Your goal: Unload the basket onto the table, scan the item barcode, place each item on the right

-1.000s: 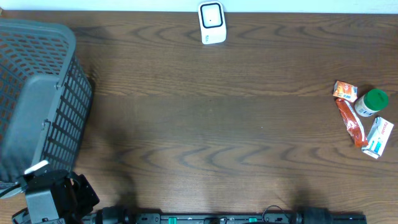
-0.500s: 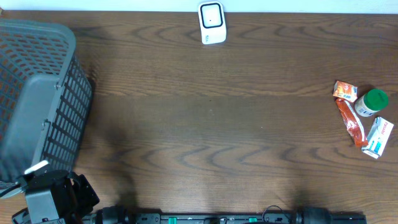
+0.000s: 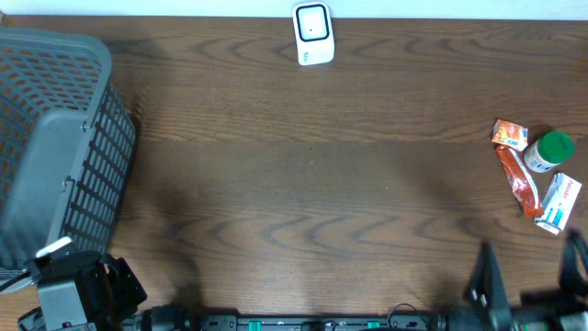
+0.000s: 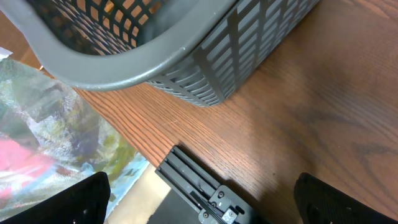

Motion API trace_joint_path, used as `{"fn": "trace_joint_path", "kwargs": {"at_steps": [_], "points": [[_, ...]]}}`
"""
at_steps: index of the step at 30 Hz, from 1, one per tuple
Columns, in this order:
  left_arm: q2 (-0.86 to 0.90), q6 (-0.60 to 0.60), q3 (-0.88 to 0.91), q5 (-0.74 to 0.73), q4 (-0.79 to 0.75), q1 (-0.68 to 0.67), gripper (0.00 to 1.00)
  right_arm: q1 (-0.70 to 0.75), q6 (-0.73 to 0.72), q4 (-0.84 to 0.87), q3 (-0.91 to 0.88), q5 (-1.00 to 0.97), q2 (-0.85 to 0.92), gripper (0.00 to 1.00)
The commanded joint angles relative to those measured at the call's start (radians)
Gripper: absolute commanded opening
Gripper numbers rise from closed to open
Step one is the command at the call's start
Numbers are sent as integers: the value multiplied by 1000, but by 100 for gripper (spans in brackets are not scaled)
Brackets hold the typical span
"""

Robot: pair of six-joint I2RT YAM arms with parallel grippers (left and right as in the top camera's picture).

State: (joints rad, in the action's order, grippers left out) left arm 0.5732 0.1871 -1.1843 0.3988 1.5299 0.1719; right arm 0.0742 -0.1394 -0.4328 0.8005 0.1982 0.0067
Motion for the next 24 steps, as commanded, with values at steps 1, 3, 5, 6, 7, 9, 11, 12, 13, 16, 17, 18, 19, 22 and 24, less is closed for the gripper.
{"fn": "trace_joint_path", "kwargs": {"at_steps": [1, 3, 5, 6, 7, 9, 11, 12, 13, 16, 17, 18, 19, 22, 24], "points": [[-3, 9, -1, 14, 2, -5, 95, -1, -16, 97, -120, -21, 2, 99], [-3, 9, -1, 14, 2, -5, 95, -1, -45, 180, -186, -21, 2, 99], [-3, 9, -1, 14, 2, -5, 95, -2, -72, 262, -246, -21, 2, 99], [-3, 9, -1, 14, 2, -5, 95, -2, -76, 294, -274, -21, 2, 99], [-3, 9, -1, 14, 2, -5, 95, -2, -77, 328, -303, -21, 2, 99], [-3, 9, -1, 14, 2, -5, 95, -3, -77, 402, -373, -21, 2, 99], [-3, 9, -1, 14, 2, -5, 95, -3, -77, 458, -431, -21, 2, 99], [-3, 9, -1, 14, 2, -5, 95, -3, -77, 492, -468, -21, 2, 99], [-3, 9, -1, 14, 2, -5, 95, -3, -77, 511, -490, -21, 2, 99], [-3, 9, -1, 14, 2, -5, 95, -3, -77, 605, -583, -21, -1, 99], [-3, 9, -1, 14, 2, -5, 95, -3, -77, 630, -608, -21, -1, 99], [-3, 9, -1, 14, 2, -5, 95, -3, -77, 657, -635, -21, -1, 99], [-3, 9, -1, 14, 2, -5, 95, -3, -77, 683, -659, -22, -1, 99], [-3, 9, -1, 14, 2, -5, 95, -4, -77, 741, -724, -27, -1, 99], [-3, 9, -1, 13, 2, -5, 95, -5, -77, 748, -749, -37, -1, 99]]}}
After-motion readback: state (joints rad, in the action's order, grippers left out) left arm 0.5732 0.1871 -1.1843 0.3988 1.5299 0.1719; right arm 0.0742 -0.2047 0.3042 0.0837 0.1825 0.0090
